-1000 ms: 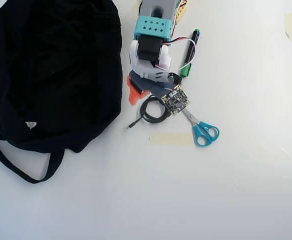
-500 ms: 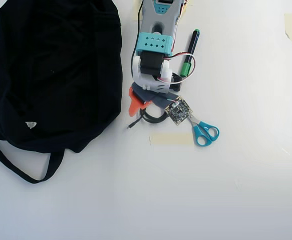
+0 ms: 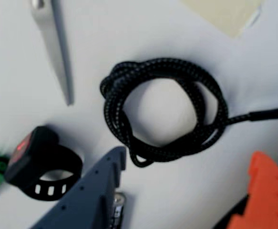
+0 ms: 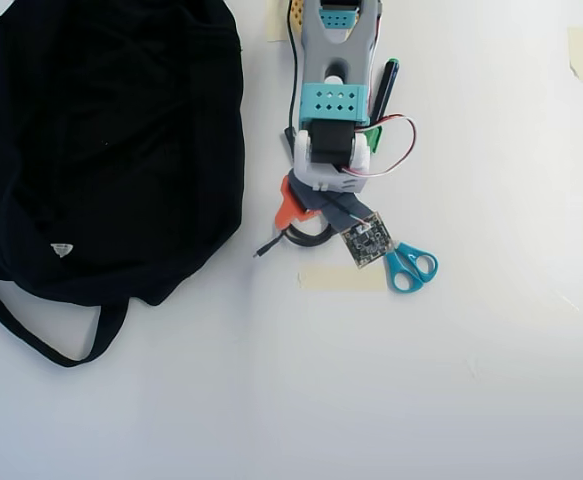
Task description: Put the cable into the black bag
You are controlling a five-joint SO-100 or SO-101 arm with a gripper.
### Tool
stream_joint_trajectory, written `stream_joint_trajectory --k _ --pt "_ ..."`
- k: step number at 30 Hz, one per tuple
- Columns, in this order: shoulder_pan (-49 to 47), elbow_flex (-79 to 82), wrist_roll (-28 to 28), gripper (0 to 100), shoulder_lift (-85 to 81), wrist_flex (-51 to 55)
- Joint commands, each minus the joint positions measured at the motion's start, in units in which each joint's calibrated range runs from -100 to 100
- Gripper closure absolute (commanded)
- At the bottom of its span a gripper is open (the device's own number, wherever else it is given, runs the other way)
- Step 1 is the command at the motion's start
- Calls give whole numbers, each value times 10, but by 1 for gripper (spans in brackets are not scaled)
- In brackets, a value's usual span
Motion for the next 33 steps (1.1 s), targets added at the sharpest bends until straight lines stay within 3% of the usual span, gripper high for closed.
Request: stream_joint_trajectory --k 1,33 --pt "10 -23 -5 67 5 -7" --pt "17 -24 -33 67 40 -56"
